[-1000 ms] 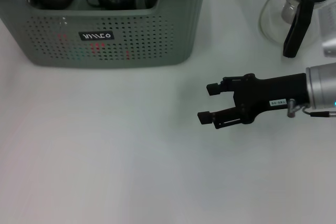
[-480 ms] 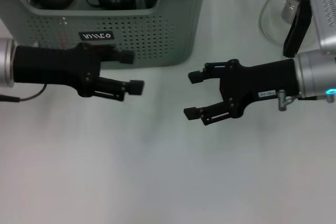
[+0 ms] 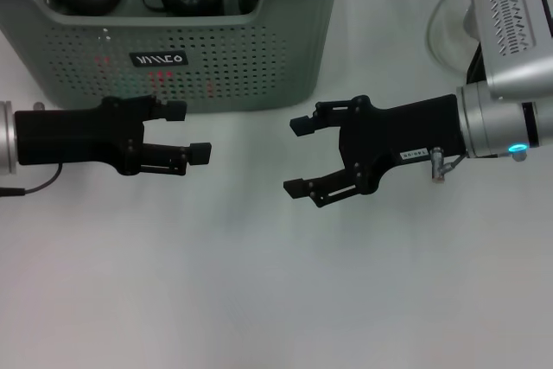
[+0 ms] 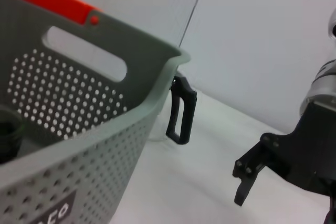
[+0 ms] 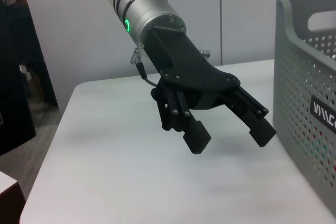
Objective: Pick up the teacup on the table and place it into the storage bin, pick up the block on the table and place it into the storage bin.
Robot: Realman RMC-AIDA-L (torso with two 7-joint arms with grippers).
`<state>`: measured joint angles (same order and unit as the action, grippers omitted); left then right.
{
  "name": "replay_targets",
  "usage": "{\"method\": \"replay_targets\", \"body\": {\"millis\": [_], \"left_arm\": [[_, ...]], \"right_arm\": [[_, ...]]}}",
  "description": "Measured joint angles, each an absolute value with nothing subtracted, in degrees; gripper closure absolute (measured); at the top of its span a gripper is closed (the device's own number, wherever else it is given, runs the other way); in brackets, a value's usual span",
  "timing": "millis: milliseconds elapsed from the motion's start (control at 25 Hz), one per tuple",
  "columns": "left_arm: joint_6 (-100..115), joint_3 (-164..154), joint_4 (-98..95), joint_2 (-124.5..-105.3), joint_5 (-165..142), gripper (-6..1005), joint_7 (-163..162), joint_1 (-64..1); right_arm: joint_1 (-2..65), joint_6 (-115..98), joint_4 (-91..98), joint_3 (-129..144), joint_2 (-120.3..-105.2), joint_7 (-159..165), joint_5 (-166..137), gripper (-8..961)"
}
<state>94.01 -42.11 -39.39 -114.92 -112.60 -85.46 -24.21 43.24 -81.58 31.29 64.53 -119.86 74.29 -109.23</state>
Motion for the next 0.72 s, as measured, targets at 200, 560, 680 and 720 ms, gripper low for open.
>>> {"method": "replay_targets", "body": {"millis": [200,560,680,720], "left_arm": [[93.56,-41.89,-39.22,-114.85,-113.01,48,-84.73,-23.16],[92.38,-40.81,-38.23,-115.96,-113.07,48,-80.8,-23.29],[91.38,-40.61,-37.5,-116.45,-112.59,48,-79.22,-23.28],[91.17,-40.56,-37.28,-116.53,-112.51,48,-78.92,-23.3]], "right_arm": [[42.76,-81.69,31.28,64.6,-119.88,74.28,-109.25,41],[42.22,-81.32,31.29,64.14,-119.89,73.17,-109.18,40],[42.01,-81.24,31.29,63.89,-119.99,72.0,-108.88,39],[41.99,-81.23,31.29,63.88,-119.99,71.98,-108.88,39]]}}
